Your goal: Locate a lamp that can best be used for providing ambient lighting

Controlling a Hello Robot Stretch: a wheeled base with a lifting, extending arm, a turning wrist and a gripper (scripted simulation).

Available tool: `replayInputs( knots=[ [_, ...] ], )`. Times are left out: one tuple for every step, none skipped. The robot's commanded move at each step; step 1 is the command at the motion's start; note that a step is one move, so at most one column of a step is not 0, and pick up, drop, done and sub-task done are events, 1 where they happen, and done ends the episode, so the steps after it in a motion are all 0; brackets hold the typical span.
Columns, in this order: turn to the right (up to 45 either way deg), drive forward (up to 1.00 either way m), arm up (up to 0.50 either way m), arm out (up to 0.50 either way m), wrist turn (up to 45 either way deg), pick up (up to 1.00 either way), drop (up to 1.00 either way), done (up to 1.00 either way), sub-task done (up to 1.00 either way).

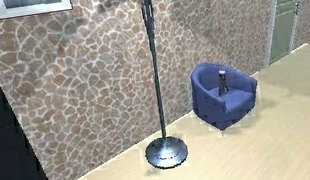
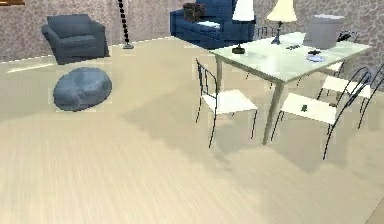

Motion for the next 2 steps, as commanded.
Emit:
replayInputs(
  knots=[
    [0.0,0.65,0.00,0.00,0.0,0.00,0.00,0.00,0.00],
    [0.0,0.00,0.00,0.00,0.0,0.00,0.00,1.00,0.00]
  ],
)
